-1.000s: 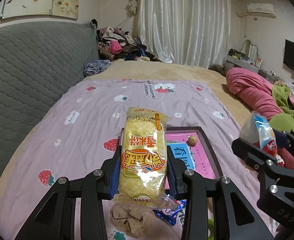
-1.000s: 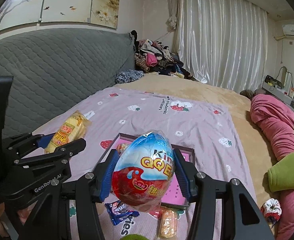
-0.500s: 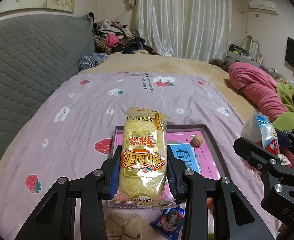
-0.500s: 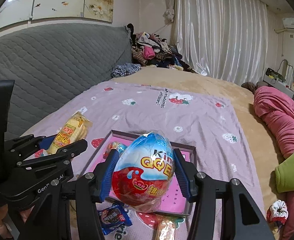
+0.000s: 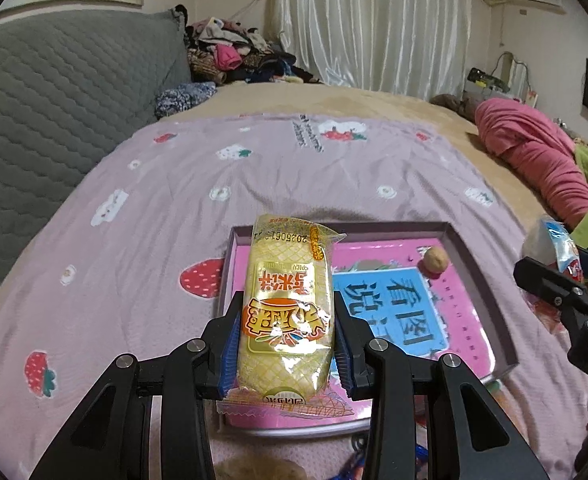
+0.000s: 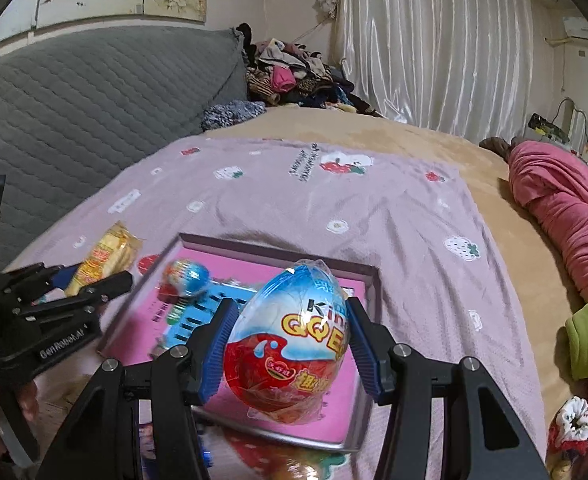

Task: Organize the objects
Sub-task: 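Carry the bread pack and Kinder egg over the pink tray with both tools, then lower onto the book, open left tool while right tool releases the Kinder egg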

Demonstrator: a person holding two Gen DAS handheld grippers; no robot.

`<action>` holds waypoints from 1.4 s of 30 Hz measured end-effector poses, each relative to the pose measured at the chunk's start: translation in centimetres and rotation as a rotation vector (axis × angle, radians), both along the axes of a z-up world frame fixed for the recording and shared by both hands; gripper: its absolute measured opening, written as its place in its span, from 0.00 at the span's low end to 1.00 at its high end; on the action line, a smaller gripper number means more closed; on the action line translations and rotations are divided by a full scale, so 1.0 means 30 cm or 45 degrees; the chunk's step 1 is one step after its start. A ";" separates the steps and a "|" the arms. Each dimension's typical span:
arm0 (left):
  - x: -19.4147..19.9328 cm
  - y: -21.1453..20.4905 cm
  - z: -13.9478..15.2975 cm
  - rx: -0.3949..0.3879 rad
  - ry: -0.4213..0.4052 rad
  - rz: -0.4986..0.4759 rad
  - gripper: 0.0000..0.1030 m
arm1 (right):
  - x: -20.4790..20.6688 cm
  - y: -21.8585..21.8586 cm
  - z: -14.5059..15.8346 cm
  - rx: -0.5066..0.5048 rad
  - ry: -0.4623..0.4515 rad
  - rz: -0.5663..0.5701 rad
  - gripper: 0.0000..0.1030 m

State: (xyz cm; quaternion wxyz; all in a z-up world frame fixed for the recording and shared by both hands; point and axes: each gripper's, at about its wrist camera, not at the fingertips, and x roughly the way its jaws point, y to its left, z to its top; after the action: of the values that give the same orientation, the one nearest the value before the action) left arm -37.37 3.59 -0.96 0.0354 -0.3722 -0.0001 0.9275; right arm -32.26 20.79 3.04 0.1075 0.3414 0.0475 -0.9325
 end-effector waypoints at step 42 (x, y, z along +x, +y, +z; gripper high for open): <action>-0.145 0.010 -0.327 0.056 -0.214 -0.082 0.40 | -0.194 0.042 -0.375 0.098 -0.131 -0.038 0.53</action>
State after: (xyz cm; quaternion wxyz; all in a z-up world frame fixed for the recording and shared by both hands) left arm -41.72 3.89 -10.76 0.0734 -0.4478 -0.0114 0.8910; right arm -38.08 22.05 -8.21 0.0827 0.3934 0.0727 -0.9127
